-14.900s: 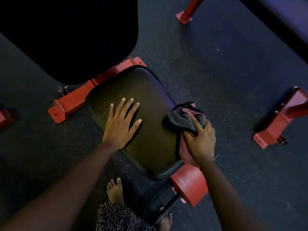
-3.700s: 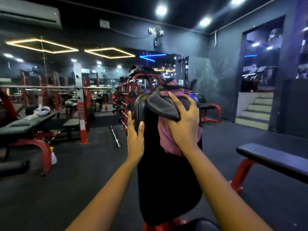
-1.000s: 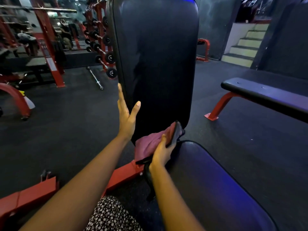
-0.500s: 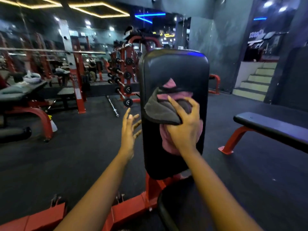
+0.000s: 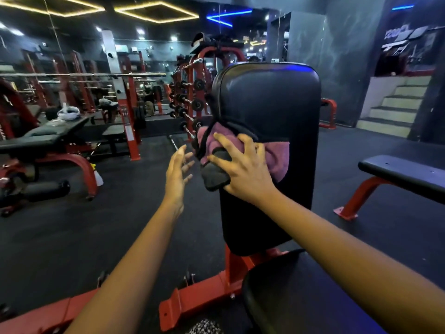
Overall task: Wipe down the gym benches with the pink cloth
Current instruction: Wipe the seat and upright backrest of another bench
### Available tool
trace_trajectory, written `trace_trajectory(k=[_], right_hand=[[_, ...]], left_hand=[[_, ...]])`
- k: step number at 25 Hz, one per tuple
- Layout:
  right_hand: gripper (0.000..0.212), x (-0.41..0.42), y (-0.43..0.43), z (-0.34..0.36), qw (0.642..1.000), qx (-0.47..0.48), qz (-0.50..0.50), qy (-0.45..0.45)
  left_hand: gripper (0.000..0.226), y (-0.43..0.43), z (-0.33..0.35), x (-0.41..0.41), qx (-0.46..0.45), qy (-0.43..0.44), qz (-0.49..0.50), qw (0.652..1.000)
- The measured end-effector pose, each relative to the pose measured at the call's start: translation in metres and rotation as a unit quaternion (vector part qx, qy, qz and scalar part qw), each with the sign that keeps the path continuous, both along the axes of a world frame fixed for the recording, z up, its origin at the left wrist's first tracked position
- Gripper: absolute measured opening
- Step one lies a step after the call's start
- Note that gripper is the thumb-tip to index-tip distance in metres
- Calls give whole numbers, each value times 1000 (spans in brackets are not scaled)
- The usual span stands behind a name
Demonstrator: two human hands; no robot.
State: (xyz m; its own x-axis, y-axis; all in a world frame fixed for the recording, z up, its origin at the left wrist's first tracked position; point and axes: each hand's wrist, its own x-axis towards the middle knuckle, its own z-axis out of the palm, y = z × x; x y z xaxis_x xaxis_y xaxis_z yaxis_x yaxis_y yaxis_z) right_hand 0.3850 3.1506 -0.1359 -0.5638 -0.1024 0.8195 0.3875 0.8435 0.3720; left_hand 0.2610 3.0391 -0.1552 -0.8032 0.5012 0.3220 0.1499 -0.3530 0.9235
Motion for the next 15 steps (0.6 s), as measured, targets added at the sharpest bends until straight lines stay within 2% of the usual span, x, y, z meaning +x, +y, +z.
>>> trace_trajectory(k=[7,11,15], right_hand=[[62,31,-10,-127,990,-51,19,-134],[71,47,-15,-162,975,-109,34,-192],[67,62,-18,-186,948,-138,23,-287]], left_hand=[[50,21,4,31,-149,88,-93,981],[54,25,-13,40,-155,87,-102,979],[59,29,-28,34,-147,91,-100,980]])
